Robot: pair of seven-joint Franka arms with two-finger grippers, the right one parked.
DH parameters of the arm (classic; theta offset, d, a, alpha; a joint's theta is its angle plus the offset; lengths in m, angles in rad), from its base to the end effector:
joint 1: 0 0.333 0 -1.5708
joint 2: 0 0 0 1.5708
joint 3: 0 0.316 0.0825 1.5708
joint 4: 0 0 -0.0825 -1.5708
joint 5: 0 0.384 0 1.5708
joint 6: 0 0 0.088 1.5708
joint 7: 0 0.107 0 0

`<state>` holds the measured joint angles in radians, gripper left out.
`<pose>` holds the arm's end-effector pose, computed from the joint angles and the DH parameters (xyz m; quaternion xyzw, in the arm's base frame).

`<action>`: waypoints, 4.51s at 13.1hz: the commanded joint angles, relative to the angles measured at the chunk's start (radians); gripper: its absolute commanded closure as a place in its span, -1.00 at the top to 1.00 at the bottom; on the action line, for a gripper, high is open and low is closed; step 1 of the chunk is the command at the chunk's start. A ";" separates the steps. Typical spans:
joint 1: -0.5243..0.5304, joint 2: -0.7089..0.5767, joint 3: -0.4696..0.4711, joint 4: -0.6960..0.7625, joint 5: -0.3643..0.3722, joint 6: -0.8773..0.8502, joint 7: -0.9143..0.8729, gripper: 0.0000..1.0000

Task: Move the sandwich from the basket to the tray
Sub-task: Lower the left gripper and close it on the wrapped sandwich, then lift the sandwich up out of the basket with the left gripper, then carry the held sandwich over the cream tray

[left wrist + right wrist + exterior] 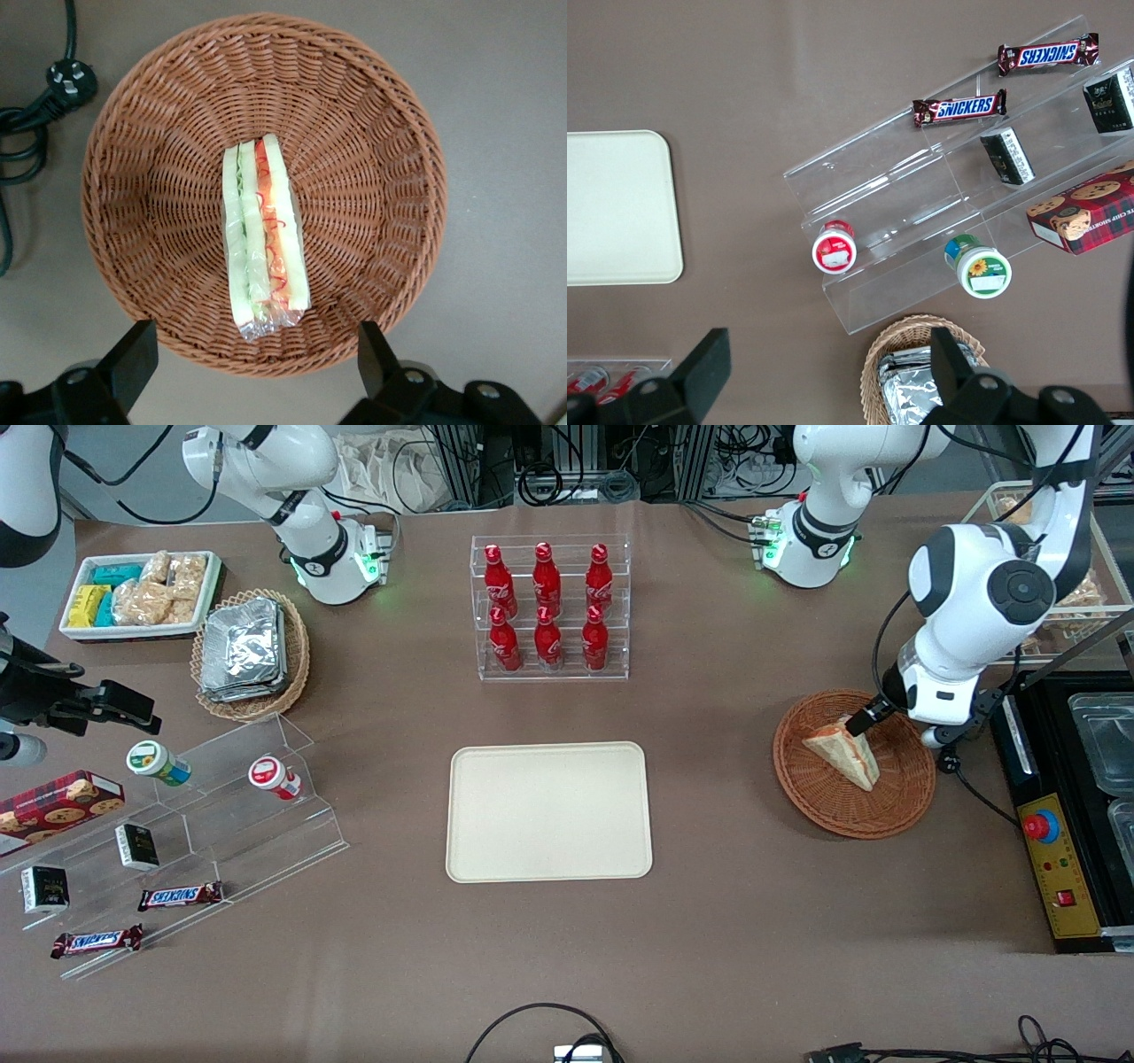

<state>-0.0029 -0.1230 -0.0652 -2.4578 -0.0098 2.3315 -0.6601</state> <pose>0.4640 -0.0317 0.3432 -0.9554 -0.2952 0.0015 0.0011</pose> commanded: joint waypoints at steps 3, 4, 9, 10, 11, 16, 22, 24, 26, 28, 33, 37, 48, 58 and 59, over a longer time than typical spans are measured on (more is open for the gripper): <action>0.000 -0.001 0.002 -0.121 -0.012 0.169 -0.026 1.00; 0.001 0.009 0.002 -0.128 -0.012 0.187 -0.026 1.00; 0.006 0.072 0.004 -0.168 -0.013 0.318 -0.044 1.00; 0.006 0.085 0.004 -0.168 -0.013 0.336 -0.047 1.00; 0.006 0.100 0.004 -0.171 -0.015 0.354 -0.047 1.00; 0.004 0.166 0.004 -0.191 -0.013 0.462 -0.062 0.56; -0.009 0.146 -0.001 -0.179 -0.013 0.444 -0.130 -0.61; -0.011 0.109 -0.015 -0.168 -0.012 0.392 -0.128 -0.61; -0.011 0.062 -0.027 -0.145 -0.002 0.313 -0.127 -0.61; -0.011 0.023 -0.054 -0.107 0.004 0.217 -0.109 -0.61; -0.011 -0.043 -0.125 -0.076 0.005 0.114 0.061 -0.61; -0.011 -0.046 -0.163 -0.044 0.098 0.071 0.125 -0.61; -0.011 0.110 -0.389 0.323 0.114 -0.200 0.152 -0.55; -0.109 0.344 -0.473 0.563 0.225 -0.227 0.028 -0.57; -0.127 0.370 -0.473 0.592 0.228 -0.228 0.011 -0.57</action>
<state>-0.0930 0.1717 -0.5399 -1.9602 0.1833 2.1358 -0.6092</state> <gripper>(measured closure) 0.784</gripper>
